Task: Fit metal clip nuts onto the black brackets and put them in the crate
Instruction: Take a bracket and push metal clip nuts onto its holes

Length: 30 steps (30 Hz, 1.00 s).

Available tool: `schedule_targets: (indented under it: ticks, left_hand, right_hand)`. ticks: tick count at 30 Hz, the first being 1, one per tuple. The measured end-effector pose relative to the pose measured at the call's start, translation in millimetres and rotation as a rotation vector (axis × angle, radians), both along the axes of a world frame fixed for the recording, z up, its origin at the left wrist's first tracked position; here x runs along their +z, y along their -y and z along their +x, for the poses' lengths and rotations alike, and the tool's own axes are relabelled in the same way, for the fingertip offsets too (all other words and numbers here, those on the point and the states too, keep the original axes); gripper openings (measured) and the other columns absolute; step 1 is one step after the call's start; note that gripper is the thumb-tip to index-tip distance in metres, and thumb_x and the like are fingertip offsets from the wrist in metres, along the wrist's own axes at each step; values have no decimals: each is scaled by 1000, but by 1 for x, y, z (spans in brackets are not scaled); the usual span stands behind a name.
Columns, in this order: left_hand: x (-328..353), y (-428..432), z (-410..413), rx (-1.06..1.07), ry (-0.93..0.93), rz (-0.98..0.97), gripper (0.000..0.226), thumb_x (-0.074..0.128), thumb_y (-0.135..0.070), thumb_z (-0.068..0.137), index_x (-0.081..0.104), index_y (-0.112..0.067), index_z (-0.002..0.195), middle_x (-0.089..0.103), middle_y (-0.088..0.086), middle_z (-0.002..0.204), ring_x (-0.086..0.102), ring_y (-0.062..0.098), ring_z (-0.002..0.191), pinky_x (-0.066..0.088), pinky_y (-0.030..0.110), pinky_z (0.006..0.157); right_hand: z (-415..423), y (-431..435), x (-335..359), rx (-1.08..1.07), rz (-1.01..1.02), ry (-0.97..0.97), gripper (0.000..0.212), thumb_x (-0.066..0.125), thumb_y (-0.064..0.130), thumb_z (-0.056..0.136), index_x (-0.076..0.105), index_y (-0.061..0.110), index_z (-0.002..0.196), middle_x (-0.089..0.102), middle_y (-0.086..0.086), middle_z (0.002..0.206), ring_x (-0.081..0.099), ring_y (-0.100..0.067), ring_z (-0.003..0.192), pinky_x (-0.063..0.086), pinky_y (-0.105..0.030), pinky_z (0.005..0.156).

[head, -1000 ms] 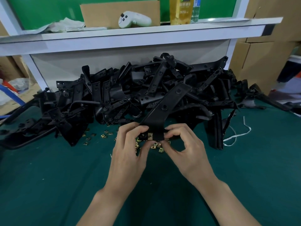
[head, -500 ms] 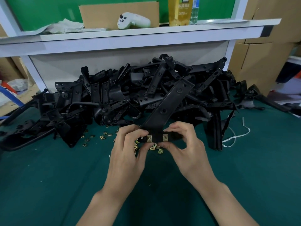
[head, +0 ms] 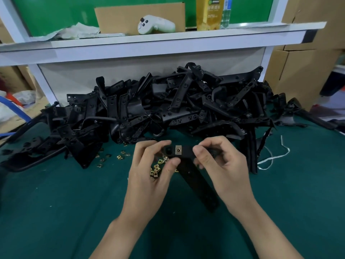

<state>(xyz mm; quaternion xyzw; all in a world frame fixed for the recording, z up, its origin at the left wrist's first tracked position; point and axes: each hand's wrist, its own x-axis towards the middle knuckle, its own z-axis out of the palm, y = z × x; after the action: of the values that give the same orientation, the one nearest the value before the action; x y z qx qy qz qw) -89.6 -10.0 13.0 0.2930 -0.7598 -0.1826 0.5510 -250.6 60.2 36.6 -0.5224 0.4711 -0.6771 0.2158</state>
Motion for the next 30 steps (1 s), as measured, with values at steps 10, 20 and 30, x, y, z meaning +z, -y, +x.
schedule_targets:
  ticks: [10,20,30]
  left_hand:
    - [-4,5,4,-128,25,141,26,59,-57,95,54,-50,119,58,-6,106,60,21,101,43,14,84]
    - [-4,3,5,-212,56,132,19,52,-53,101,52,-46,118,56,-6,106,60,23,96,46,20,79]
    - [-6,6,5,-144,114,29,19,50,-44,103,55,-35,119,53,-15,109,58,14,102,41,16,84]
  right_hand:
    - [-10,5,-7,212,169,6,40,86,52,73,62,38,102,71,9,90,70,-9,82,53,-18,74]
    - [-10,6,-11,218,139,-3,31,85,41,77,64,34,100,66,14,87,66,-2,81,52,-16,73]
    - [-7,6,-17,148,120,-78,27,80,42,80,61,39,99,65,13,84,60,-3,75,49,-16,69]
